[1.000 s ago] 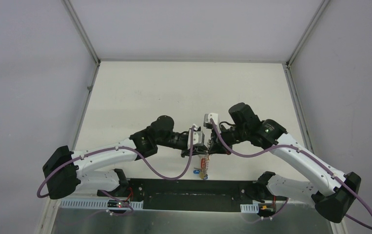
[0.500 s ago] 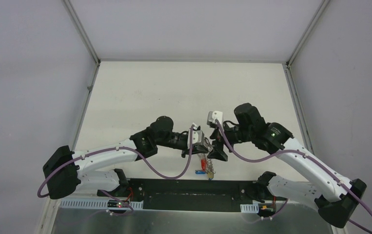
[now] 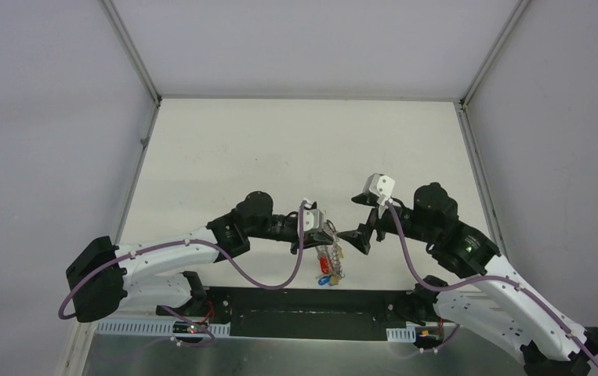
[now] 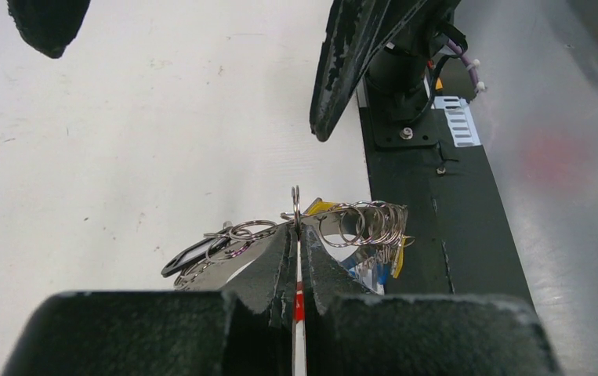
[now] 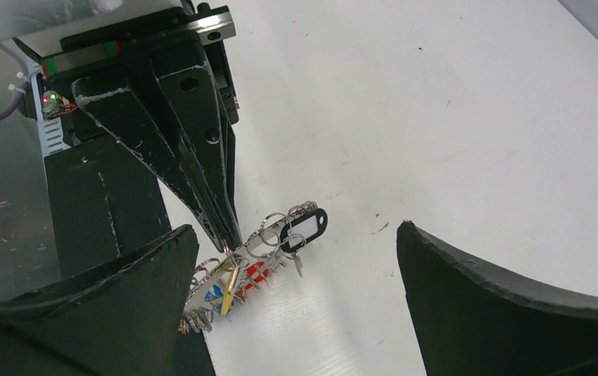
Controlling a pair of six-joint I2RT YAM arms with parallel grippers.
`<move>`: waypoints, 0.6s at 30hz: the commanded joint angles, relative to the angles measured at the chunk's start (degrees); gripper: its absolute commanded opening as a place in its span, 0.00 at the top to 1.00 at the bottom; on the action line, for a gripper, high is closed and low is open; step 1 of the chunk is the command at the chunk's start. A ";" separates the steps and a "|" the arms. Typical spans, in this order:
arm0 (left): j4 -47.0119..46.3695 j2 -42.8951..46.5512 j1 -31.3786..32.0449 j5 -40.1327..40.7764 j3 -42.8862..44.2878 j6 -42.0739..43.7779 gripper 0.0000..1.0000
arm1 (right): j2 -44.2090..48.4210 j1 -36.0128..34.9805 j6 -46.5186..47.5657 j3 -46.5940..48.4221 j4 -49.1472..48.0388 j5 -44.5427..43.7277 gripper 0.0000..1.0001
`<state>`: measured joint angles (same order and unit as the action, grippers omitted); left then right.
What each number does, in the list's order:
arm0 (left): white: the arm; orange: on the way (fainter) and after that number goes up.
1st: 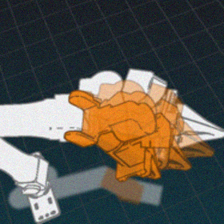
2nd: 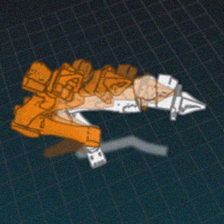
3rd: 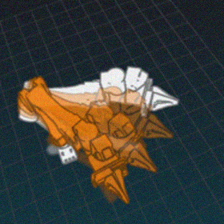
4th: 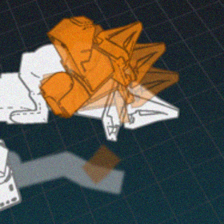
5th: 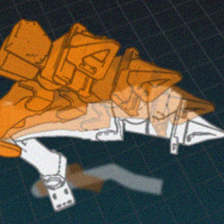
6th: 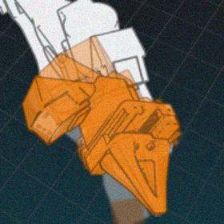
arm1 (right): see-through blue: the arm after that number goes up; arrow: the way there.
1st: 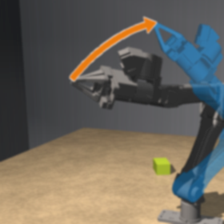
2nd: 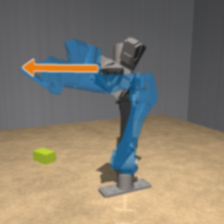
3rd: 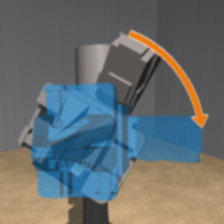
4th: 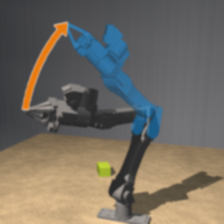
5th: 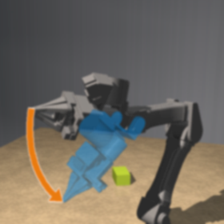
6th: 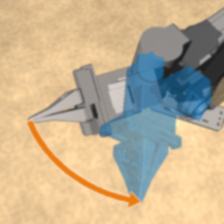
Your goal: Put the keys on the keyring
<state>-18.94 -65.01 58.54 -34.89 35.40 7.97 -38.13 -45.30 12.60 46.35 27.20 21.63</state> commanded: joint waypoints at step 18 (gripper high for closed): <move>-0.98 0.21 -2.51 24.46 2.29 -5.66 1.00 | -2.99 0.01 -5.47 0.35 -2.78 -1.45 0.00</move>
<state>-17.43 -63.96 56.84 -16.62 34.98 4.16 -41.17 -45.30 8.73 46.26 25.96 20.34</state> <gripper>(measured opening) 0.011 0.996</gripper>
